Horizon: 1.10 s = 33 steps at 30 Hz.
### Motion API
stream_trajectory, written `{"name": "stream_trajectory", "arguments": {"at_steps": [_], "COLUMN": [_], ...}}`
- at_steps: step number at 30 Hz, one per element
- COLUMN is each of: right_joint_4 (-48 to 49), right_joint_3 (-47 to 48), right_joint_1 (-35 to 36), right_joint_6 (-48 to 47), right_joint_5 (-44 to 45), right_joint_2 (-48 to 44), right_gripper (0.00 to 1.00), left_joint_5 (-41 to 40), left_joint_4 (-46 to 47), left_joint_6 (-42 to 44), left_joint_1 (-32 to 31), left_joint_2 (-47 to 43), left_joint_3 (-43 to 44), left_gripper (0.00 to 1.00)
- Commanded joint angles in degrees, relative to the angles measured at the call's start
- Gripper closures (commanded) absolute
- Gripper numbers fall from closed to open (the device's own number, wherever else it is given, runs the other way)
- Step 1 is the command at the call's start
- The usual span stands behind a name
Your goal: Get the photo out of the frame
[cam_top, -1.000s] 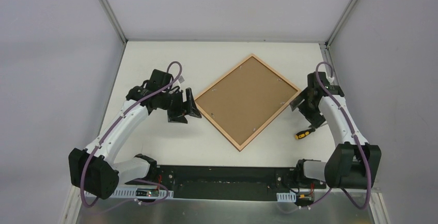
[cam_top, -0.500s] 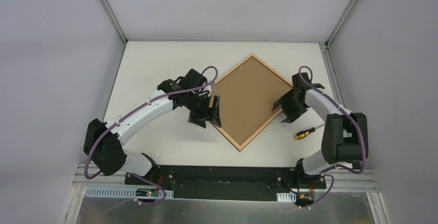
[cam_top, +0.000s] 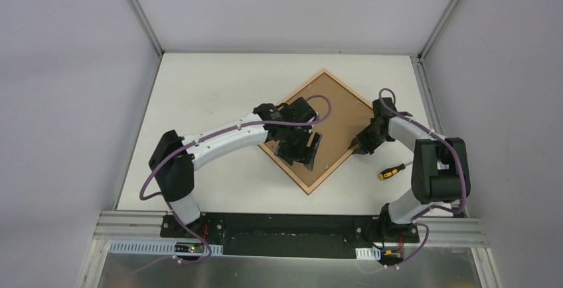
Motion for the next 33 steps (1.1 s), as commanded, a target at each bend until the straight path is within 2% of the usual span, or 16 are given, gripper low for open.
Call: {"name": "stream_trajectory", "arguments": {"at_steps": [1,3,5,11,16,21,33], "right_joint_4": [-1.7,-3.4,-5.8,-15.7,-19.7,-19.3,-22.8], "right_joint_3": [0.3,1.5,2.9,8.3,9.1,7.2,6.9], "right_joint_1": [0.0,0.1,0.0,0.0,0.0,0.2,0.2], "right_joint_6": [-1.7,-2.2,-2.1,0.8,2.9,3.2,5.6], "right_joint_5": [0.8,0.5,-0.1,-4.8,-9.3,-10.6,-15.0], "right_joint_2": [1.0,0.4,-0.7,-3.0,-5.9,-9.1,-12.5], "right_gripper": [0.81,0.88,1.0,1.0,1.0,1.0,1.0], "left_joint_5": [-7.2,-9.8,-12.9,-23.4,-30.7,-34.8,-42.1], "left_joint_4": [-0.5,-0.6,-0.5,-0.6,-0.6,-0.8,-4.5], "left_joint_6": [3.0,4.7,6.5,10.5,11.3,9.3,9.3], "left_joint_1": [-4.6,-6.8,-8.6,-12.8,-15.3,-16.7,-22.1], "left_joint_2": [4.1,5.8,7.1,11.1,12.0,11.8,16.6], "left_joint_3": [5.9,7.8,9.2,12.9,13.5,13.1,16.2], "left_gripper": [0.29,0.26,0.19,0.07,0.07,0.08,0.01]}}
